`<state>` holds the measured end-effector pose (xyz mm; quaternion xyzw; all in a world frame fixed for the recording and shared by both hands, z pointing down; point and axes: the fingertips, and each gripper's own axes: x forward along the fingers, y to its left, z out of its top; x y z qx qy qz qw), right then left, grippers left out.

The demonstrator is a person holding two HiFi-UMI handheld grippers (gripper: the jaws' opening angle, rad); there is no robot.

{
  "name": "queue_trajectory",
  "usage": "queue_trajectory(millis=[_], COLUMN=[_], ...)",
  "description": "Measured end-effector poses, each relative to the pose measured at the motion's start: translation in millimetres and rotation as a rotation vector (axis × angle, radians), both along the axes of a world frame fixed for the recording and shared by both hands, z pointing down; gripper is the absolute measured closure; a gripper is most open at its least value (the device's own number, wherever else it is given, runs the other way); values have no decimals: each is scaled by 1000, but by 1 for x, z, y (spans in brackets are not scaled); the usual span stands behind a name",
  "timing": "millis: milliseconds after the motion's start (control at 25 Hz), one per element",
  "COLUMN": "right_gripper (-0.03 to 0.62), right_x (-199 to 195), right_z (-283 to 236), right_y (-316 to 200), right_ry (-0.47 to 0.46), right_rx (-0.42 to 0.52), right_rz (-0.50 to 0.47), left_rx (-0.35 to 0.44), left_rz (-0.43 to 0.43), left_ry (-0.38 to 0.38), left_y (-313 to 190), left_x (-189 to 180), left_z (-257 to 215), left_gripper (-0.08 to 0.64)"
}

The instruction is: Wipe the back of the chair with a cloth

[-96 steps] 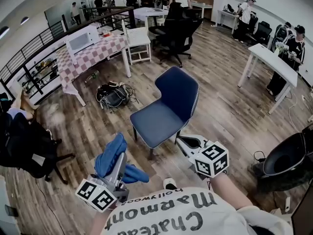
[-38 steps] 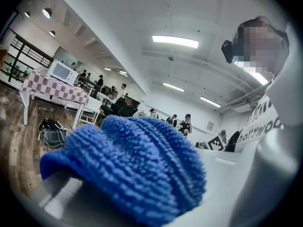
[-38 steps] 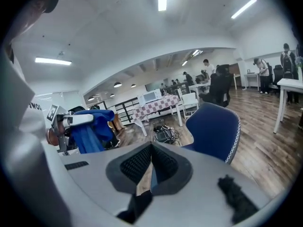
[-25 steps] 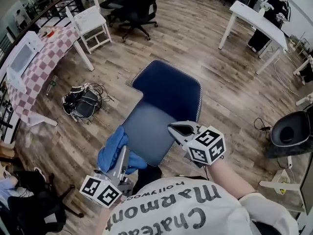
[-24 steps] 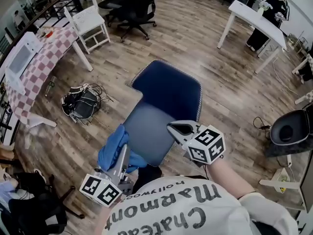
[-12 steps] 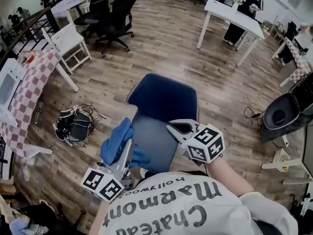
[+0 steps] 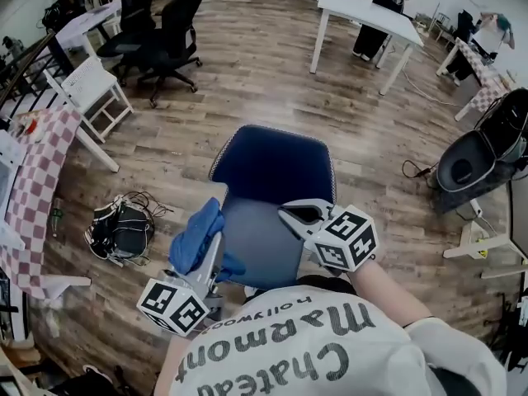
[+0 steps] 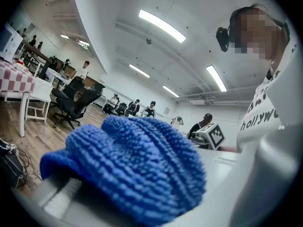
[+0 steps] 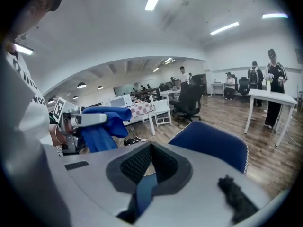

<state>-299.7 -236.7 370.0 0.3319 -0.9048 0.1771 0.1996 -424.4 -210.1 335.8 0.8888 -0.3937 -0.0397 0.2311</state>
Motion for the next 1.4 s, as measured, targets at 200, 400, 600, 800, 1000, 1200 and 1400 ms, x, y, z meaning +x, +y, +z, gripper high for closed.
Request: queue_trajectory(millis=[200,400,600,800,1000,1200,1400], right_gripper=[580,580,580,580,580,580,580], right_x=[4,13,31,43,53,76,101], right_z=[8,19,32,55,73,88,97], right_y=[-6,-15,-28,-45,-74,-102,-125], right_ry=[27,38,63,42,-4,-54,-103], right_rx=[-23,-42,-55,-150,-191,-191,-190], right_rz=[22,50,66,35,-21,-43,-20], left_rx=[-61,-82,-91,-131,-155,-150,-189], left_rz=[9,17,46,56,9,34,8], left_ry=[-10,-6,-39,-126,-196,-280,-267], left_y=[-13,-33,-63,-88,-119,-147,-180], left_x=[-7,0,19,31,42,62,67], left_z=[28,45,52,61,78,103,124], left_gripper=[532,532,531,530,529,531,532])
